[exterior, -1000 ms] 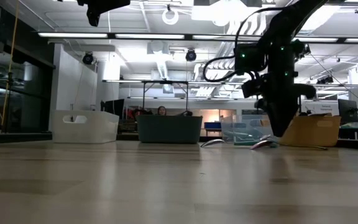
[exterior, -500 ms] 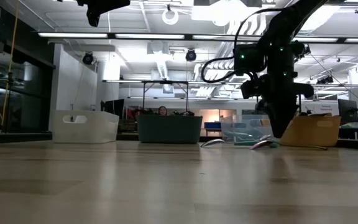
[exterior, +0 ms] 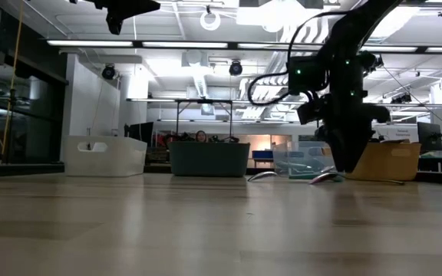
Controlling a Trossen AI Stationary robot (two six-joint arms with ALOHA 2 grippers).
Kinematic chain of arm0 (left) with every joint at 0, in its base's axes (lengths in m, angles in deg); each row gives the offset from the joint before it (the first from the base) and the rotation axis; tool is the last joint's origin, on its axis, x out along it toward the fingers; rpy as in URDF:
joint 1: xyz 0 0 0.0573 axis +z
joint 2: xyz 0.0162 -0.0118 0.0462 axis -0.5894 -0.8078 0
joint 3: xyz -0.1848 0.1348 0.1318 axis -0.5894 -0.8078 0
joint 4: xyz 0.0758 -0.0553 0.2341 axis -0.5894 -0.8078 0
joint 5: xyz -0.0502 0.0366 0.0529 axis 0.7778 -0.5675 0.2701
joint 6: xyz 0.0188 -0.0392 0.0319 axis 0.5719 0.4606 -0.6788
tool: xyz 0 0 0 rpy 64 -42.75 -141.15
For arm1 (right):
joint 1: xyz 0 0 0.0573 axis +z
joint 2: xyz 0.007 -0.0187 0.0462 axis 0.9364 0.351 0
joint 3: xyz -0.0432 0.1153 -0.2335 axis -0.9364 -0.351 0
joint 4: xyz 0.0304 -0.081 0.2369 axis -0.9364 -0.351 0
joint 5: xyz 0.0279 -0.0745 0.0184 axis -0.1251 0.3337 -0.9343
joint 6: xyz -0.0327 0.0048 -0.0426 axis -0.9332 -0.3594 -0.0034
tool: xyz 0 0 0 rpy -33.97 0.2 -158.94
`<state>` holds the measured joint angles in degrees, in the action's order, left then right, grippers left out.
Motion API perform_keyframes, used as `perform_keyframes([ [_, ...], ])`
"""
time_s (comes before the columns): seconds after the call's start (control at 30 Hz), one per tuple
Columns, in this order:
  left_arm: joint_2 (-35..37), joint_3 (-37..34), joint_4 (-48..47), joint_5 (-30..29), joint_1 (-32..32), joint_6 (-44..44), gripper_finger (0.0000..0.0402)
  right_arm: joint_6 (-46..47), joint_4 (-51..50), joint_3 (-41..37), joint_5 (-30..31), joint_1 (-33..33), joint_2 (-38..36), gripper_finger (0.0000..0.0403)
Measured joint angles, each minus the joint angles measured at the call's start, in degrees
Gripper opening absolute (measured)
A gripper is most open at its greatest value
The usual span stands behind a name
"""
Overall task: Sort silverware by color (type)
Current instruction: Put the green spoon into the white bin
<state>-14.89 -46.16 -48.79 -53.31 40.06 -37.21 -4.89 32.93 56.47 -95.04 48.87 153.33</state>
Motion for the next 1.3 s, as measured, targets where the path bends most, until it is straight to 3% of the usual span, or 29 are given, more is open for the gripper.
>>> perform_keyframes([
  [0.27,-0.01,0.0,-0.07,0.02,0.0,0.0,0.0129,0.64,1.69,0.17,4.94,0.09,3.85,0.0158],
  [0.43,0.0,0.0,-0.07,0.02,0.0,-0.01,0.0129,1.53,2.05,0.24,4.68,0.17,4.06,0.0142],
  [0.6,0.0,0.0,-0.07,0.02,0.0,-0.01,0.0129,2.42,2.14,0.22,4.41,0.2,4.08,0.0098],
  [0.8,0.0,0.0,-0.07,0.02,0.0,0.03,0.0129,4.06,2.09,0.2,3.94,0.39,4.12,0.0012],
  [0.97,0.0,0.0,-0.07,0.02,0.0,0.03,0.0129,5.14,1.88,0.15,3.5,0.39,4.12,0.0027],
  [1.07,0.0,0.0,-0.07,0.04,0.0,0.03,0.0129,5.18,0.65,0.1,2.92,0.39,3.81,0.0015],
  [1.3,0.0,0.0,-0.07,0.04,0.0,0.01,0.0129,6.03,-3.43,-0.17,-4.13,0.36,-2.8,0.0006],
])
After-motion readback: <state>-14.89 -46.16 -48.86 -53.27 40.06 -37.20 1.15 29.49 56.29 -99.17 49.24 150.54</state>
